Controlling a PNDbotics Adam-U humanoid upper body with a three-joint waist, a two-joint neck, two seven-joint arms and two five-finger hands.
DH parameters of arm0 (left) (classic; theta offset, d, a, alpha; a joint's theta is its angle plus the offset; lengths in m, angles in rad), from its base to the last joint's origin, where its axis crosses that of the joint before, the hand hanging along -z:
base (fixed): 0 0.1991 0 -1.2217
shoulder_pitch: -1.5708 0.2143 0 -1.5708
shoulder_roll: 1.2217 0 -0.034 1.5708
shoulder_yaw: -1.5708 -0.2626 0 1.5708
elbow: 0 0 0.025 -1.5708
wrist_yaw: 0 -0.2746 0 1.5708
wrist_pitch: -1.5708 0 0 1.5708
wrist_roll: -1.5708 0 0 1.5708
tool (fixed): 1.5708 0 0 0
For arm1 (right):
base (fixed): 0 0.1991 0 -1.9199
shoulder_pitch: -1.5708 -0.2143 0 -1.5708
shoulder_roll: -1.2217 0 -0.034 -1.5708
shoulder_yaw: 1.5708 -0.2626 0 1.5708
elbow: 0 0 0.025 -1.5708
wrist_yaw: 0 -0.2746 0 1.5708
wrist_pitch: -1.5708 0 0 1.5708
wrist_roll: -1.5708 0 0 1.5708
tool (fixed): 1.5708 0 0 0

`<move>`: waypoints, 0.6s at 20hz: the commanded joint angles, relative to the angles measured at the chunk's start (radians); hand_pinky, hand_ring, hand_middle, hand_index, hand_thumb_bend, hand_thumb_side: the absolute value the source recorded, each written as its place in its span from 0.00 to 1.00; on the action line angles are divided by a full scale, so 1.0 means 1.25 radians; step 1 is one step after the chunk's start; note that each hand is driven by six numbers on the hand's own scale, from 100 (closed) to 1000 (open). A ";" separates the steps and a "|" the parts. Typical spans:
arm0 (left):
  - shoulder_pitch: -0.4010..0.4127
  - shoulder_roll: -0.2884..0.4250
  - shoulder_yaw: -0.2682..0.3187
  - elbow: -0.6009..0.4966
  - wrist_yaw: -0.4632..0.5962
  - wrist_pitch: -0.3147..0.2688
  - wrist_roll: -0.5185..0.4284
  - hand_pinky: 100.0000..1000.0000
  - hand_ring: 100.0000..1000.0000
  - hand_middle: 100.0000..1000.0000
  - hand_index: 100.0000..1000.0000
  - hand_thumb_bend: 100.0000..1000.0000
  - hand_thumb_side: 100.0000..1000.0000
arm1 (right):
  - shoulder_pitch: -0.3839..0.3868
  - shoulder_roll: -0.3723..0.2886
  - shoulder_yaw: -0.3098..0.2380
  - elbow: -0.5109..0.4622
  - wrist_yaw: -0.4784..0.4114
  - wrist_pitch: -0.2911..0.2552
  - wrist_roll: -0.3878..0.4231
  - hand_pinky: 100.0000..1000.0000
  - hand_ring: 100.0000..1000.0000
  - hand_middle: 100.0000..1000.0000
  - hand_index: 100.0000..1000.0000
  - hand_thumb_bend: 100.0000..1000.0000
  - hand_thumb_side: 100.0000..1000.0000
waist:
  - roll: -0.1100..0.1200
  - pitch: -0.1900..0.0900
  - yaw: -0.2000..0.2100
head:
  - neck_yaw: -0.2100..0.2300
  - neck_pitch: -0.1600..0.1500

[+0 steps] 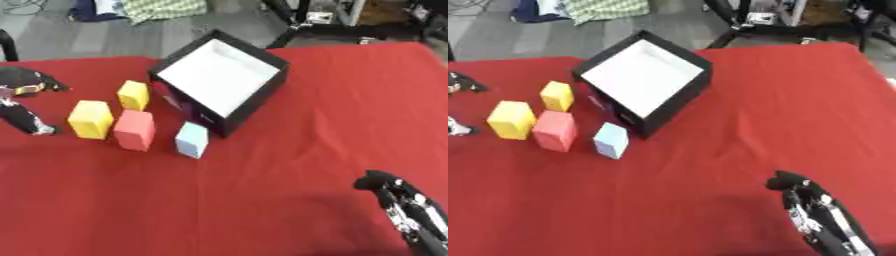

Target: Pick up objects on the table and place them in the box.

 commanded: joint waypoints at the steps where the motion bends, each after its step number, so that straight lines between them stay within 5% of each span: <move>1: -0.025 -0.003 0.016 0.025 -0.020 -0.009 0.032 0.80 0.83 0.84 0.97 0.36 0.49 | -0.005 -0.002 0.002 -0.009 -0.005 -0.001 0.001 1.00 0.78 0.69 0.82 0.00 0.48 | -0.010 -0.013 -0.001 | 0.001 -0.001; 12: -0.063 -0.071 0.019 0.104 -0.076 -0.016 0.108 0.80 0.83 0.84 0.97 0.30 0.41 | -0.006 -0.002 0.004 -0.008 -0.007 0.000 0.004 1.00 0.78 0.69 0.82 0.00 0.49 | -0.011 -0.013 -0.007 | 0.008 -0.001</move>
